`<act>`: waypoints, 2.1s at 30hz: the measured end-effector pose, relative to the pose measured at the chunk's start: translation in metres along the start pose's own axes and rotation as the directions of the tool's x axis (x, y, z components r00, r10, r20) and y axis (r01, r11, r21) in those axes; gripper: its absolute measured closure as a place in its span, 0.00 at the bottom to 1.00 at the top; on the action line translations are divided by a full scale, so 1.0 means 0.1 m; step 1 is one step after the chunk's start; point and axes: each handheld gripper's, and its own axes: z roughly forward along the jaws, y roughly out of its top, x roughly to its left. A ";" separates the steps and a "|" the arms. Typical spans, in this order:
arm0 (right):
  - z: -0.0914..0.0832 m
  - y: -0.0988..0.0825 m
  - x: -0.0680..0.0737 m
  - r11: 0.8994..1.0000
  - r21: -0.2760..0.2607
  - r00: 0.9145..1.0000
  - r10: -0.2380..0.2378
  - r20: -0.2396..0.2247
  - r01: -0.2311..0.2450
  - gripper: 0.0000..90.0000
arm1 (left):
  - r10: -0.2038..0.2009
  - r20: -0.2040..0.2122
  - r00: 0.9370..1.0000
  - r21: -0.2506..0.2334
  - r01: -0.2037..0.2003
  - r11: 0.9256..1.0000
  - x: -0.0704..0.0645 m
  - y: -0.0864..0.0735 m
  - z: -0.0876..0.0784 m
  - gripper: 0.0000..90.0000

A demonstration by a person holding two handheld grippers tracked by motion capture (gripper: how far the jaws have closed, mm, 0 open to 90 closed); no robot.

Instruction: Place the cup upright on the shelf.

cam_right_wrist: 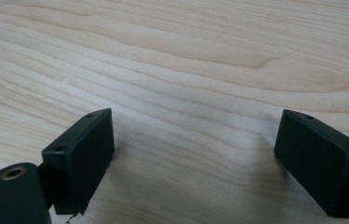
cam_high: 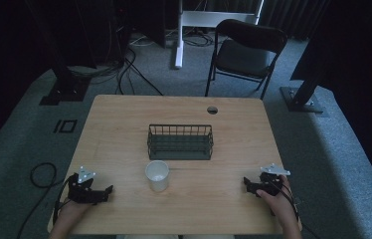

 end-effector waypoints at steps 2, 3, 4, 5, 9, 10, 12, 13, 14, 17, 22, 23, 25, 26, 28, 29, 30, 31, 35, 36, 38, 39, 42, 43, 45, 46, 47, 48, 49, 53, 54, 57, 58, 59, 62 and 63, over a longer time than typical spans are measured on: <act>0.00 0.00 0.00 1.000 0.000 1.000 -0.001 -0.002 0.001 0.13 | 0.000 0.000 1.000 0.000 0.000 1.000 0.00 0.00 0.00 0.00; 0.00 0.00 0.00 1.000 0.000 1.000 -0.002 -0.003 0.002 0.13 | 0.000 0.000 1.000 0.000 0.000 1.000 0.00 0.00 0.00 0.00; 0.00 0.00 0.00 1.000 0.000 1.000 -0.004 -0.005 0.004 0.13 | 0.000 0.000 1.000 0.000 0.000 1.000 0.00 0.00 0.00 0.00; 0.00 0.00 0.00 1.000 0.000 1.000 -0.004 -0.005 0.004 0.13 | 0.000 0.000 1.000 0.000 0.000 1.000 0.00 0.00 0.00 0.00; 0.00 0.00 0.00 1.000 0.000 1.000 -0.006 -0.007 0.006 0.12 | 0.000 0.000 1.000 0.000 0.000 1.000 0.00 0.00 0.00 0.00; 0.00 0.00 0.00 1.000 0.000 1.000 -0.006 -0.007 0.006 0.12 | 0.000 0.000 1.000 0.000 0.000 1.000 0.00 0.00 0.00 0.00; 0.00 0.00 0.00 1.000 0.000 1.000 -0.006 -0.007 0.006 0.12 | 0.000 0.000 1.000 0.000 0.000 1.000 0.00 0.00 0.00 0.00; 0.00 0.00 0.00 1.000 -0.001 1.000 -0.006 -0.007 0.006 0.12 | 0.000 0.000 1.000 0.000 0.000 1.000 0.00 0.00 0.00 0.00; 0.00 0.00 0.00 1.000 -0.001 1.000 -0.006 -0.007 0.006 0.13 | 0.000 0.000 1.000 0.000 0.000 1.000 0.00 0.00 0.00 0.00; -0.01 0.00 0.00 1.000 -0.002 1.000 -0.015 -0.014 0.015 0.14 | 0.000 0.000 1.000 0.000 0.000 1.000 0.00 0.00 0.00 0.00; -0.03 0.01 0.03 0.999 -0.024 0.999 -0.027 -0.019 0.027 0.14 | 0.000 0.000 1.000 0.000 0.000 1.000 0.00 0.00 0.00 0.00; -0.04 0.03 0.03 0.999 -0.029 0.999 -0.029 -0.021 0.029 0.14 | 0.000 0.000 1.000 0.000 0.000 1.000 0.00 0.00 0.00 0.00; -0.06 0.07 0.04 0.998 -0.044 0.999 -0.035 -0.025 0.034 0.14 | 0.000 0.000 1.000 0.000 0.000 1.000 0.00 0.00 0.00 0.00; -0.07 0.09 0.05 0.998 -0.044 0.999 -0.037 -0.028 0.036 0.14 | 0.000 0.000 1.000 0.000 0.000 1.000 0.00 0.00 0.00 0.00; -0.08 0.12 0.07 0.998 -0.049 0.999 -0.040 -0.035 0.038 0.14 | 0.000 0.000 1.000 0.000 0.000 1.000 0.00 0.00 0.00 0.00; -0.08 0.13 0.08 0.998 -0.050 0.998 -0.043 -0.043 0.041 0.14 | 0.000 0.000 1.000 0.000 0.000 1.000 0.00 0.00 0.00 0.00; -0.08 0.13 0.08 0.998 -0.050 0.998 -0.043 -0.043 0.041 0.14 | 0.000 0.000 1.000 0.000 0.000 1.000 0.00 0.00 0.00 0.00; -0.09 0.17 0.11 0.997 -0.054 0.997 -0.052 -0.052 0.049 0.14 | 0.000 0.000 1.000 0.000 0.000 1.000 0.00 0.00 0.00 0.00; -0.08 0.21 0.18 0.995 -0.060 0.994 -0.079 -0.077 0.074 0.14 | 0.000 0.000 1.000 0.000 0.000 1.000 0.00 0.00 0.00 0.00; -0.08 0.21 0.18 0.995 -0.060 0.994 -0.079 -0.077 0.074 0.14 | 0.000 0.000 1.000 0.000 0.000 1.000 0.00 0.00 0.00 0.00; -0.08 0.24 0.22 0.994 -0.070 0.992 -0.087 -0.095 0.080 0.14 | 0.000 0.000 1.000 0.000 0.000 1.000 0.00 0.00 0.00 0.00; -0.08 0.26 0.26 0.993 -0.073 0.990 -0.100 -0.100 0.093 0.14 | 0.001 0.000 1.000 0.000 -0.001 1.000 0.00 0.00 0.00 0.00; -0.08 0.29 0.30 0.992 -0.083 0.987 -0.105 -0.121 0.095 0.14 | 0.001 0.000 1.000 0.001 -0.001 1.000 0.00 0.00 0.00 0.00; -0.08 0.32 0.35 0.989 -0.089 0.984 -0.125 -0.131 0.114 0.14 | 0.000 0.000 1.000 0.000 0.000 1.000 0.00 0.00 0.00 0.00; -0.09 0.35 0.39 0.989 -0.094 0.981 -0.130 -0.145 0.117 0.14 | 0.000 0.000 1.000 0.000 0.000 1.000 0.00 0.00 0.00 0.00; -0.09 0.35 0.39 0.989 -0.094 0.981 -0.130 -0.145 0.117 0.14 | 0.000 0.000 1.000 0.000 0.000 1.000 0.00 0.00 0.00 0.00; -0.08 0.37 0.44 0.986 -0.100 0.977 -0.146 -0.154 0.131 0.14 | 0.000 0.000 1.000 0.000 0.000 1.000 0.00 0.00 0.00 0.00; -0.08 0.37 0.44 0.986 -0.100 0.977 -0.146 -0.154 0.131 0.14 | 0.000 0.000 1.000 0.000 0.000 1.000 0.00 0.00 0.00 0.00; -0.08 0.39 0.48 0.986 -0.104 0.975 -0.148 -0.164 0.132 0.14 | 0.001 0.000 1.000 0.000 -0.001 1.000 0.00 0.00 0.00 0.00; -0.07 0.41 0.57 0.985 -0.098 0.971 -0.160 -0.179 0.144 0.14 | 0.000 0.000 1.000 0.000 0.000 1.000 0.00 0.00 0.00 0.00; -0.07 0.41 0.57 0.985 -0.098 0.971 -0.160 -0.179 0.144 0.14 | 0.000 0.000 1.000 0.000 0.000 1.000 0.00 0.00 0.00 0.00; -0.07 0.43 0.63 0.982 -0.106 0.965 -0.175 -0.197 0.156 0.14 | 0.000 0.000 1.000 0.000 0.000 1.000 0.00 0.00 0.00 0.00; -0.07 0.44 0.66 0.981 -0.111 0.964 -0.180 -0.198 0.160 0.14 | 0.000 0.000 1.000 0.000 0.000 1.000 0.00 0.00 0.00 0.00; -0.07 0.44 0.68 0.980 -0.116 0.961 -0.186 -0.205 0.165 0.14 | 0.000 0.000 1.000 0.000 0.000 1.000 0.00 0.00 0.00 0.00; -0.08 0.47 0.76 0.976 -0.120 0.954 -0.206 -0.217 0.184 0.14 | 0.000 0.000 1.000 0.000 0.000 1.000 0.00 0.00 0.00 0.00; -0.08 0.48 0.79 0.973 -0.123 0.951 -0.217 -0.222 0.194 0.14 | 0.000 0.000 1.000 0.000 0.000 1.000 0.00 0.00 0.00 0.00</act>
